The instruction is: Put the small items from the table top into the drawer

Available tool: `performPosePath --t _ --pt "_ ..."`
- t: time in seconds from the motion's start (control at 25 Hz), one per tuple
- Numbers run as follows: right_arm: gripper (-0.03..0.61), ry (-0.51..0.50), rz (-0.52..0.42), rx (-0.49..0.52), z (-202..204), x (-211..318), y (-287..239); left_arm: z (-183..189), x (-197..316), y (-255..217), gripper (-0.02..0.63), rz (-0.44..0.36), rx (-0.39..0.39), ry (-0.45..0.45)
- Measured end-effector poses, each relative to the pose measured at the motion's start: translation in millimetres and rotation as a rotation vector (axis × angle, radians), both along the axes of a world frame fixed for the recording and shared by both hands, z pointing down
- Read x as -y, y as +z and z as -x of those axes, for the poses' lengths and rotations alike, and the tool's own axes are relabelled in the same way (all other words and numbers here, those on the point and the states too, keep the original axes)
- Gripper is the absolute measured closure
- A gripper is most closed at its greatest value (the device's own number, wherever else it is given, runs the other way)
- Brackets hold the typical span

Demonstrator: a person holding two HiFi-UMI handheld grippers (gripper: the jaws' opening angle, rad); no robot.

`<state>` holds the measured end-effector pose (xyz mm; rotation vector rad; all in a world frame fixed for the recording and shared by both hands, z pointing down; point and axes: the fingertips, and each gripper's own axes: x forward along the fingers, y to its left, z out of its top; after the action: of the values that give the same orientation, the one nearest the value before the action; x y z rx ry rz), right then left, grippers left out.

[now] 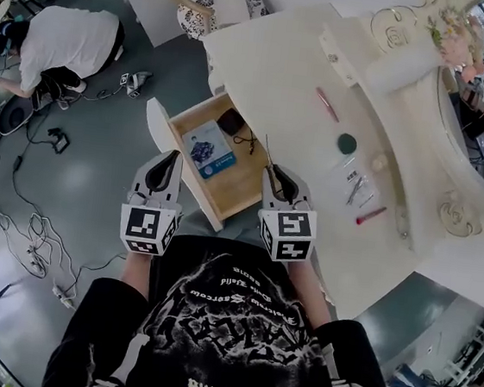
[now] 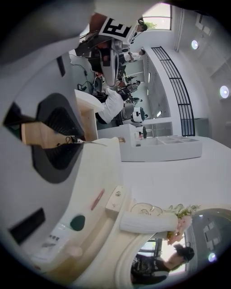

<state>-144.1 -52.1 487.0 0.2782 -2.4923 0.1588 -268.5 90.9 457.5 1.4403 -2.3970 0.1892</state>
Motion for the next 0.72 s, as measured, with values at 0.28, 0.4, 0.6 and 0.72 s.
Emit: performPosePath --t 0.28,0.4,0.6,0.72 --pt "0.517 0.002 0.009 -0.044 16.2 -16.4 15.0 15.1 -6.5 4.2 0.598 -0.003 -0.014 0.05" --pt "0.517 -0.003 0.009 -0.056 21.7 -22.4 19.4 21.1 -8.3 3.9 0.598 -0.009 -0.019 0.068" --pt "0.517 -0.038 0.014 -0.065 34.9 -29.4 23.1 28.0 -9.5 2.3 0.598 -0.005 -0.015 0.061" --pt "0.517 -0.074 0.023 -0.074 46.3 -32.1 26.7 32.2 -10.3 3.5 0.598 0.005 -0.019 0.041"
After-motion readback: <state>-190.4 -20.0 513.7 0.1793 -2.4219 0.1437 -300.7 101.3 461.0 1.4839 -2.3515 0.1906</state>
